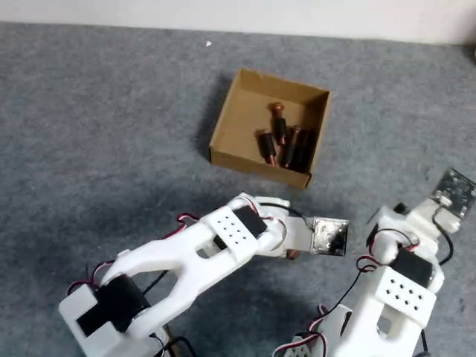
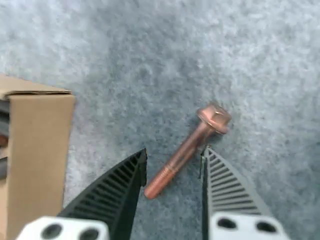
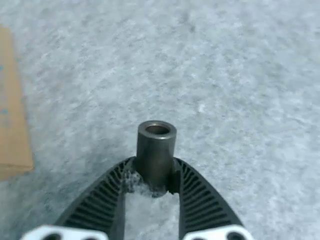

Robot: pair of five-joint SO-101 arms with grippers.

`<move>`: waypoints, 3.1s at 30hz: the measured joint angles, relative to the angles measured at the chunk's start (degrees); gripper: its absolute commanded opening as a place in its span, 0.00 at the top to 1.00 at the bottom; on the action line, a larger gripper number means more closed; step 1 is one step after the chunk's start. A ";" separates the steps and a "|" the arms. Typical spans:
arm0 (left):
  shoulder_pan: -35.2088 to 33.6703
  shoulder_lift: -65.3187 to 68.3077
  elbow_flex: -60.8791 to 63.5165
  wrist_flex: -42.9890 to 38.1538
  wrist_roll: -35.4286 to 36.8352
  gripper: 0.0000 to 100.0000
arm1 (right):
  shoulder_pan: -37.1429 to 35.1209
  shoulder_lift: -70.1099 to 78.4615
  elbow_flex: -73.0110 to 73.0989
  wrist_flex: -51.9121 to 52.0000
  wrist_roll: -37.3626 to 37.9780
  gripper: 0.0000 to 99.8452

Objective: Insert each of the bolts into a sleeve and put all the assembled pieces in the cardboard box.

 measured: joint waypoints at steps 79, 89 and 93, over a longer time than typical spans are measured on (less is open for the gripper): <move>-26.64 -74.46 32.44 15.65 43.96 0.99 | -36.04 -13.80 -5.01 7.47 0.00 0.99; -26.64 -93.45 33.32 15.65 54.24 0.99 | -53.80 -16.88 -4.66 4.92 0.00 0.99; -26.64 -98.90 33.32 14.15 58.73 0.99 | -56.44 -17.23 1.14 -3.25 0.00 0.99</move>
